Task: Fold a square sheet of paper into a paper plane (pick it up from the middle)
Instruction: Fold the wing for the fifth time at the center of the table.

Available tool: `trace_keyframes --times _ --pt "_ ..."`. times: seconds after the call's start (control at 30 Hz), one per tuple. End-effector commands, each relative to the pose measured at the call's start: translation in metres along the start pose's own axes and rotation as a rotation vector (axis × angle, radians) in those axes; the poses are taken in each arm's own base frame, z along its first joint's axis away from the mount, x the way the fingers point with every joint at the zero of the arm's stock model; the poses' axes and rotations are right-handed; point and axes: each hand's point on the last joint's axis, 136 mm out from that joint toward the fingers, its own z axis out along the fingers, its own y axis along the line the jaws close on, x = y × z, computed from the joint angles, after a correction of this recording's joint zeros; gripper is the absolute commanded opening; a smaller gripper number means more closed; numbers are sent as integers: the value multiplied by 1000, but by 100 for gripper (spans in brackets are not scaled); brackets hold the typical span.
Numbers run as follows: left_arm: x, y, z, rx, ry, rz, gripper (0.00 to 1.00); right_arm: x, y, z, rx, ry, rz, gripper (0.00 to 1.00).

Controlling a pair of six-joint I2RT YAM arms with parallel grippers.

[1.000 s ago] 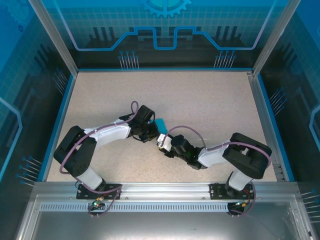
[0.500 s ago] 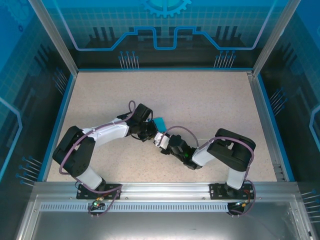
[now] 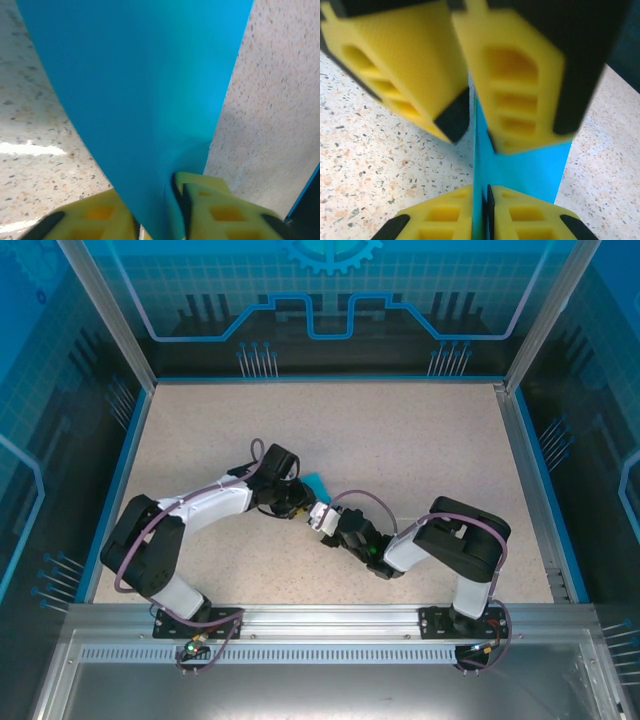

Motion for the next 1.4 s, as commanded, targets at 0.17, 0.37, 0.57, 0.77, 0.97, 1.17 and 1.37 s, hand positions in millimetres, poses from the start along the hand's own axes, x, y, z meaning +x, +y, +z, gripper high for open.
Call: trace_keyframes --times 0.17,0.37,0.57,0.77,0.97,1.17,1.37 --pt "-38 2 -49 37 -94 5 59 3 -3 -5 -89 -3 230 12" --pt "-39 2 -51 102 -112 47 70 6 -11 -6 -162 25 419 12" --pt "-32 -3 -46 197 -103 78 75 8 -21 -8 -215 46 607 12" --pt "-24 1 -37 234 -79 96 76 10 -19 -7 -264 85 695 11" --pt "-11 -1 -28 255 -50 132 76 8 -11 -6 -330 112 736 11" --pt "-7 1 -21 257 -42 143 76 6 -7 0 -377 151 785 13" --pt "-2 2 -12 258 -25 157 75 11 -3 5 -402 224 844 11"
